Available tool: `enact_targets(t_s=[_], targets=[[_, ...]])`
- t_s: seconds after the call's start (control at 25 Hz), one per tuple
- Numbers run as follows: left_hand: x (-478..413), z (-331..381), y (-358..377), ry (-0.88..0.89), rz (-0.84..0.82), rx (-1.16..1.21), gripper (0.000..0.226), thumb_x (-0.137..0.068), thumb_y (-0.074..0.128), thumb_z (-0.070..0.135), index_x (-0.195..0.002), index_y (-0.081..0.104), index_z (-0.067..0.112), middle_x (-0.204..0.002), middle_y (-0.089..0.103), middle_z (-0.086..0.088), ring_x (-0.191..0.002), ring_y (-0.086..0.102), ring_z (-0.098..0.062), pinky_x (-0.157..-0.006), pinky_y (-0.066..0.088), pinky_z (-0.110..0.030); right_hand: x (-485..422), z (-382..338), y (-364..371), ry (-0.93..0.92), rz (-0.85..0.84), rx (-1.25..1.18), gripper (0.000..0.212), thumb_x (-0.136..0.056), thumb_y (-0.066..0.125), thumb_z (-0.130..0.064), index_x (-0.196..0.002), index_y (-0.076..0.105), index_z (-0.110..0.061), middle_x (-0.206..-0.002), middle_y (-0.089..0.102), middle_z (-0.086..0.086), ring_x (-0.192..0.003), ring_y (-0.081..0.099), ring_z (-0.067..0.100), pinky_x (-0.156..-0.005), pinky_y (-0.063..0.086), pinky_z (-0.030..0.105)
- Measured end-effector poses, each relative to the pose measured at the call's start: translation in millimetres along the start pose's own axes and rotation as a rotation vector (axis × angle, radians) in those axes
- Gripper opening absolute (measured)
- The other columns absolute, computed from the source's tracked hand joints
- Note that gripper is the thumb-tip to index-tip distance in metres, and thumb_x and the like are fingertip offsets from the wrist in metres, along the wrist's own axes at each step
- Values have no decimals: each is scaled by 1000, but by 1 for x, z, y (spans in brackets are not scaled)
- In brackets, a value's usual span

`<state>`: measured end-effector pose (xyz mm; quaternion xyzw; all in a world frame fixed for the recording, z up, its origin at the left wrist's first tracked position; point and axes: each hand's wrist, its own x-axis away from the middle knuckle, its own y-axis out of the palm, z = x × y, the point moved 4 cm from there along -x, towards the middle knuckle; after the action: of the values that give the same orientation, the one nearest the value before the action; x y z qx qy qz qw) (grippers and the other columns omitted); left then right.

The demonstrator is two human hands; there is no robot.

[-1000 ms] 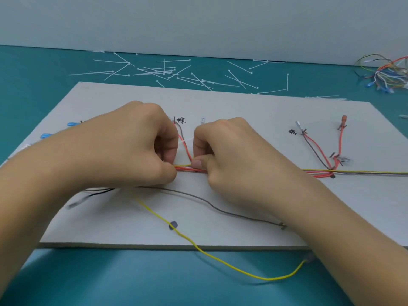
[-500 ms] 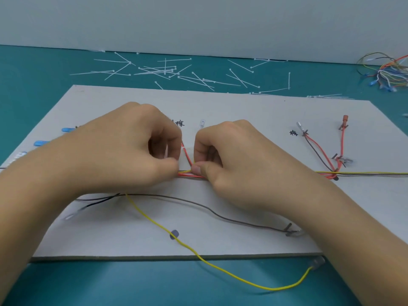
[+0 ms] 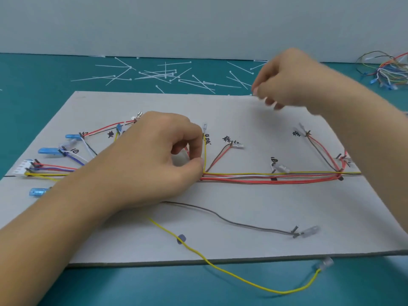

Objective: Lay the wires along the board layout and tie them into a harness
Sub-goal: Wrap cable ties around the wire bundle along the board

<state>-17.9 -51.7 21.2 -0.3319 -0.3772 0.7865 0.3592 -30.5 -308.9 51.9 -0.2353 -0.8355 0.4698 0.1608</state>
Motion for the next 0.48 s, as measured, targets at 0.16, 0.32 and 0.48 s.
enact_targets(t_s=[0.16, 0.32, 0.48], targets=[[-1, -6, 1, -8, -8, 2, 5, -75, 64, 29, -70, 64, 27, -63, 47, 4, -65, 49, -16, -54, 32, -18, -67, 16, 10, 60, 129, 63, 23, -90, 64, -5, -110, 76, -6, -103, 74, 18, -89, 71, 33, -87, 60, 42], [0, -10, 1, -14, -17, 0, 3, -74, 64, 29, -72, 64, 28, -64, 48, 6, -66, 51, -13, -55, 33, -16, -90, 28, 22, 56, 172, 130, 30, -89, 71, -7, -117, 72, 5, -120, 72, 21, -118, 65, 32, -98, 56, 47], [1, -11, 2, -3, -35, 0, 2, -75, 64, 28, -73, 65, 28, -67, 49, 6, -68, 52, -14, -55, 33, -16, -91, 26, 27, 45, 206, 171, 8, -89, 62, 1, -88, 69, 5, -88, 69, 21, -89, 66, 43, -70, 59, 40]])
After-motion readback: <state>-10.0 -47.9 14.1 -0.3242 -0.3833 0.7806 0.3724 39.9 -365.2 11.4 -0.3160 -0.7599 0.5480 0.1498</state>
